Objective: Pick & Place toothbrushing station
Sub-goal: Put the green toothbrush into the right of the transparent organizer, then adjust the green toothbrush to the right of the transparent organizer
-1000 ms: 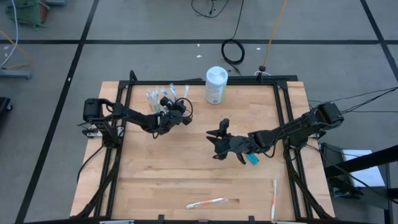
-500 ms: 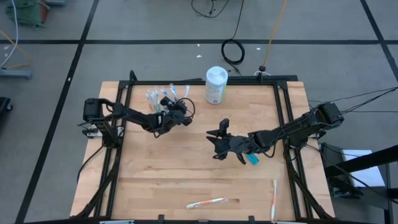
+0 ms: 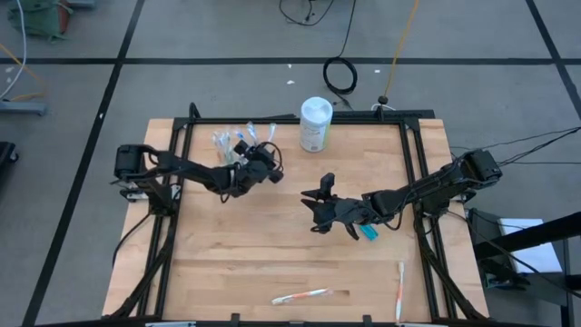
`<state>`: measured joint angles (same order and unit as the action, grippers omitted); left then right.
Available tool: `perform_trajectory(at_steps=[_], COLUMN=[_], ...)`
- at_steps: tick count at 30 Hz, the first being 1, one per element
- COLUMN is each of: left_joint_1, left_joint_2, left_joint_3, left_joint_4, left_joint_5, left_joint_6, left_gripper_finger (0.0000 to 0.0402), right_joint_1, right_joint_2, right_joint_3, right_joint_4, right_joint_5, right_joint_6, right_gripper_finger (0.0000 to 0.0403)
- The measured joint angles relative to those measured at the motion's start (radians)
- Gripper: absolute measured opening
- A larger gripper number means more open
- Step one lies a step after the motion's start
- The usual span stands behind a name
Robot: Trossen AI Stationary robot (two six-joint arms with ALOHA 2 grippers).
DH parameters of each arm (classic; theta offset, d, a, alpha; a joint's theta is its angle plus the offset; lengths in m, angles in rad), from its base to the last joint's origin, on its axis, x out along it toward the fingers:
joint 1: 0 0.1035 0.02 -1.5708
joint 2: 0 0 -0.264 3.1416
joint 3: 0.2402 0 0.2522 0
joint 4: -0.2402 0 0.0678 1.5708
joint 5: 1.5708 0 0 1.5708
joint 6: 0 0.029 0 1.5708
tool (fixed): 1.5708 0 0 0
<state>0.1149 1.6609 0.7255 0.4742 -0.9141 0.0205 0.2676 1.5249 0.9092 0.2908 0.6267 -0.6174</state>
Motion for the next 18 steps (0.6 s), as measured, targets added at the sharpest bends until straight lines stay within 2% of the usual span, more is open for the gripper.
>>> perform_trajectory(at_steps=[5, 11, 18], left_joint_1=[0.033, 0.125, 0.208], left_joint_2=[-0.034, -0.038, -0.039], left_joint_3=[0.028, 0.105, 0.138], left_joint_4=[-0.002, -0.150, -0.281], left_joint_5=[0.017, 0.281, 0.306], left_joint_6=[0.004, -0.093, -0.204], left_gripper_finger=[0.0166, 0.0165, 0.0165], right_joint_1=[0.000, -0.005, -0.007], right_joint_2=[0.000, 0.000, 0.000], right_joint_3=[0.000, 0.000, 0.000], right_joint_4=[-0.005, -0.005, -0.005], right_joint_5=[0.000, 0.000, 0.000], right_joint_6=[0.000, 0.000, 0.000], right_gripper_finger=[0.0109, 0.0109, 0.0109])
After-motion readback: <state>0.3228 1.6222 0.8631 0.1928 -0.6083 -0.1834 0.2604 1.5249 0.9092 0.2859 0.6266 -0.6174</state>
